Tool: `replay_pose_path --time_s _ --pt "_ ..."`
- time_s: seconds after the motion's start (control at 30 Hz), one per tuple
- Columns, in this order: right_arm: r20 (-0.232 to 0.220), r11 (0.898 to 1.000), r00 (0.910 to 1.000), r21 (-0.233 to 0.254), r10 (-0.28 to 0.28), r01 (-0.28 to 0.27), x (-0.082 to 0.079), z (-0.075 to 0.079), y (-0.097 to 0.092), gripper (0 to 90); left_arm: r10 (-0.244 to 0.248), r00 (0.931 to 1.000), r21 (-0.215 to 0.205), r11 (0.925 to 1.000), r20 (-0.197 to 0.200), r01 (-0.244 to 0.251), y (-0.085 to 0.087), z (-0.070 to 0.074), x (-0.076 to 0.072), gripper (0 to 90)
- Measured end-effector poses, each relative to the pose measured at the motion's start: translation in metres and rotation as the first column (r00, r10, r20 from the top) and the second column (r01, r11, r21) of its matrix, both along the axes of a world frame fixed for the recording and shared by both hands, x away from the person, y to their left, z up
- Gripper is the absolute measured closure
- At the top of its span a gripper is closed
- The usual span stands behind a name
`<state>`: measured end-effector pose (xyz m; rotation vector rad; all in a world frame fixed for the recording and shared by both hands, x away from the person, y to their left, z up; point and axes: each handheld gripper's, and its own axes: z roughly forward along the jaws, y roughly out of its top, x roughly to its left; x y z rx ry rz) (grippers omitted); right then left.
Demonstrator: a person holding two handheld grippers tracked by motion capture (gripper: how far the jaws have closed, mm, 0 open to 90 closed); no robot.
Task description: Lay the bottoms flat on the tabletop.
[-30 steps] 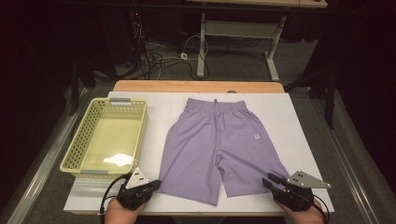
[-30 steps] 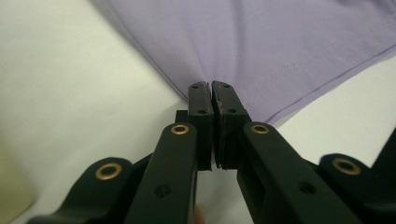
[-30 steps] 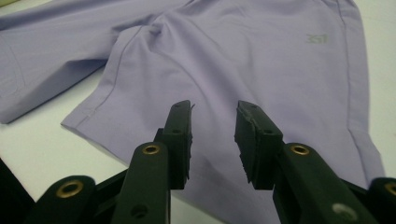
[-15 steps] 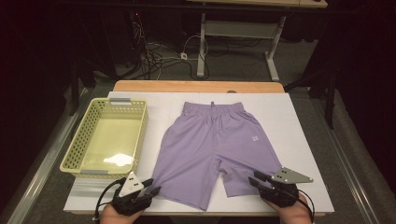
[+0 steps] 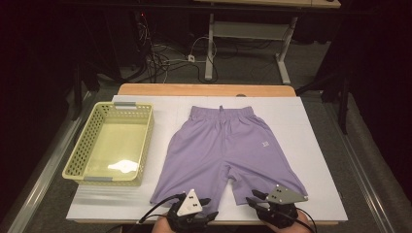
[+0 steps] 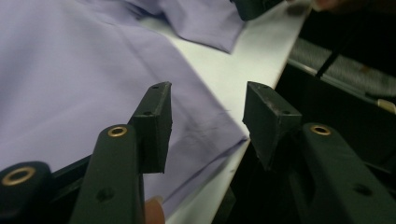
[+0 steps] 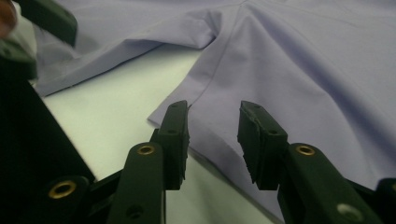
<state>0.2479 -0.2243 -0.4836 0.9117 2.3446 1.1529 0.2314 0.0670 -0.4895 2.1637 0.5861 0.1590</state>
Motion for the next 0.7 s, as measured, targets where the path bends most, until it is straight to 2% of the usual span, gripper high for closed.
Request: replay_pose_path --time_s 0.13,0.23,0.3,0.37,0.43,0.5,0.63,0.7 --pt "-0.010 1.000 0.9999 0.030 0.009 -0.008 -0.005 -0.001 0.007 62.7 -0.024 0.9997 0.033 0.9992 -0.004 0.024 -0.008 -0.006 -0.001 60.5" --pt "0.002 0.999 0.9993 -0.001 0.038 -0.038 -0.008 -0.003 0.019 59.1 -0.017 0.9997 0.045 0.9989 0.019 0.016 -0.010 -0.007 0.000 71.6" --pt "0.015 0.997 0.9988 -0.060 0.046 -0.045 -0.009 -0.004 0.028 56.7 -0.004 0.9997 0.028 0.9996 0.022 0.004 -0.009 -0.009 0.000 79.4" --pt "0.008 0.997 0.9988 -0.065 0.048 -0.048 -0.007 -0.006 0.032 54.7 -0.006 0.9997 0.024 0.9997 0.024 0.005 -0.009 -0.010 0.001 84.5" --pt "0.010 0.997 0.9991 -0.071 0.042 -0.041 -0.006 -0.008 0.033 54.8 -0.010 0.9997 0.026 0.9996 0.024 0.010 -0.009 -0.009 0.002 85.2" --pt "0.009 0.998 0.9995 -0.059 0.031 -0.030 -0.004 -0.009 0.032 63.1 -0.013 0.9995 0.030 0.9995 0.028 0.012 -0.009 -0.009 0.001 85.2" --pt "0.030 0.997 0.9994 -0.079 0.018 -0.015 -0.001 -0.009 0.030 86.8 -0.021 0.9993 0.023 0.9995 0.031 0.020 -0.007 -0.010 0.002 85.3" --pt "0.032 0.996 0.9993 -0.086 0.021 -0.018 -0.003 -0.007 0.028 89.1 -0.015 0.9997 0.009 0.9998 0.020 0.015 -0.005 -0.010 0.002 86.4"
